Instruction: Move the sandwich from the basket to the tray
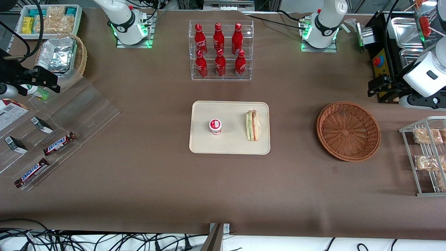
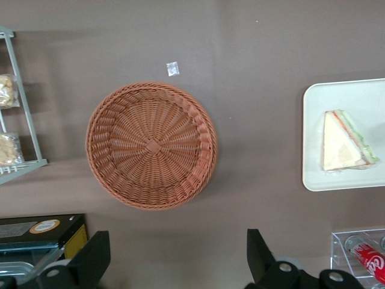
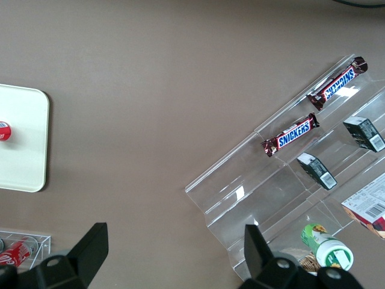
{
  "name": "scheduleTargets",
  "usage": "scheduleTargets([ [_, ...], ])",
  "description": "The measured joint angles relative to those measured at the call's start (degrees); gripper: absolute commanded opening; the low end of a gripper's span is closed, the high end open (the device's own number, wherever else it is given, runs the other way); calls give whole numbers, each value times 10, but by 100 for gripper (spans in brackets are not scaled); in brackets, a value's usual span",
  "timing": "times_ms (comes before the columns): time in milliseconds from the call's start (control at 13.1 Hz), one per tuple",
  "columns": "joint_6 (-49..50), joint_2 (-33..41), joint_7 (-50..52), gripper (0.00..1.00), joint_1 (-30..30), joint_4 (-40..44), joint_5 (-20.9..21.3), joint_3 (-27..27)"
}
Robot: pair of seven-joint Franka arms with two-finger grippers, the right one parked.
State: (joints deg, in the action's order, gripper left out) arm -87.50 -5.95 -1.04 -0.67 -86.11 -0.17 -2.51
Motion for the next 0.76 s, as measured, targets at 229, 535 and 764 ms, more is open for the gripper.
scheduleTargets([
  [229, 0, 0, -1, 100, -2, 0, -4, -1],
  [535, 0, 0, -8, 100, -2, 0, -4, -1],
  [764, 0, 0, -13, 100, -3, 0, -4, -2],
])
